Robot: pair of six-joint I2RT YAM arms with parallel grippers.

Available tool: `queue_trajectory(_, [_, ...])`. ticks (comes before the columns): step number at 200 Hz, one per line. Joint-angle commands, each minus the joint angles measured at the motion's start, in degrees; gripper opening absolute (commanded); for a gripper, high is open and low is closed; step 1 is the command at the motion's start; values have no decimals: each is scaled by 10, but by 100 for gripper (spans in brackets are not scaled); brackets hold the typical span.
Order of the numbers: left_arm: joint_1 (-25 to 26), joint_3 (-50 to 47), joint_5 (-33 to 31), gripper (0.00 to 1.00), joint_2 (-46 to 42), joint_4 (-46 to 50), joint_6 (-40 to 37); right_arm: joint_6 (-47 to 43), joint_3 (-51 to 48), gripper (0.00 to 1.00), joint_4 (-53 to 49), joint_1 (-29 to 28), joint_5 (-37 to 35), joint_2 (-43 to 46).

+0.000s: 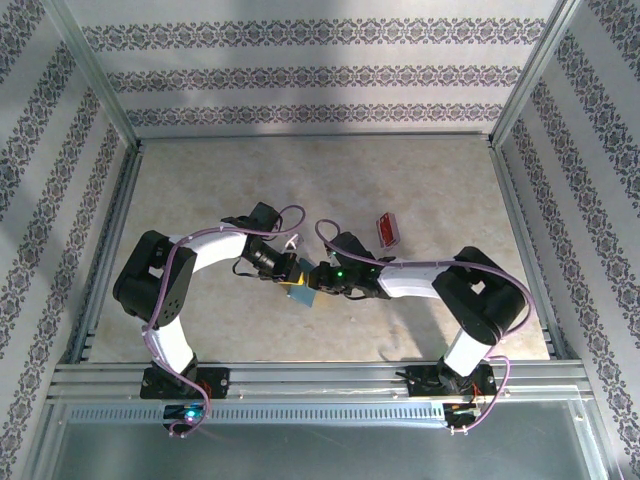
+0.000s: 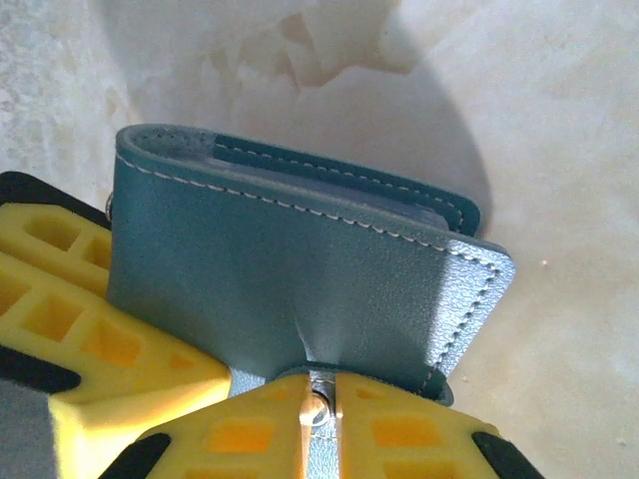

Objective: Put the credit cards into the card holder

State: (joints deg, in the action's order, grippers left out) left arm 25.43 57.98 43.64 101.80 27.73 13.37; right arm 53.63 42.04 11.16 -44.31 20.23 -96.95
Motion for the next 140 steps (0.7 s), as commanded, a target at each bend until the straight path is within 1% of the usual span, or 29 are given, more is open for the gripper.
queue_trajectory(1, [11,-5,-12,0,12,-12,9,-1,24,14,-22,-24,-24,-42])
queue_trajectory(19, [12,-5,-12,0,13,-14,18,2,25,14,-24,-25,-27,-48])
queue_trajectory(30, [11,-5,-24,1,12,-13,22,-5,20,13,-32,-23,-33,-28])
queue_trajectory(37, [11,-5,-34,10,11,-12,21,-12,14,14,-41,-20,-43,-4])
queue_trajectory(43, [12,-4,-46,24,8,-10,19,-22,10,15,-53,-16,-51,20])
queue_trajectory(52, [9,-1,-69,39,1,-8,16,-43,8,16,-84,-10,-65,64])
queue_trajectory(58, [6,-1,-84,47,-6,-6,11,-58,8,18,-110,-5,-79,94])
queue_trajectory(72, [-2,-1,-120,60,-22,-7,0,-98,13,25,-173,5,-114,157])
queue_trajectory(83, [-10,-6,-138,67,-34,-14,-8,-125,18,31,-214,15,-139,196])
queue_trajectory(105, [-25,-9,-165,75,-53,-20,-52,-167,23,46,-270,46,-160,251])
queue_trajectory(117, [-29,-7,-187,85,-67,-21,-86,-187,25,56,-292,61,-178,277])
queue_trajectory(125, [-33,-4,-204,94,-79,-20,-111,-201,25,69,-304,70,-193,297])
queue_trajectory(128, [-35,-4,-211,99,-85,-20,-120,-207,25,73,-307,74,-199,305])
queue_trajectory(129, [-35,-4,-214,100,-86,-20,-122,-210,24,76,-310,76,-203,310])
queue_trajectory(133, [-37,-4,-224,99,-93,-20,-130,-214,24,79,-312,79,-211,317])
queue_trajectory(140, [-45,-4,-243,99,-106,-22,-141,-224,22,87,-316,88,-224,332])
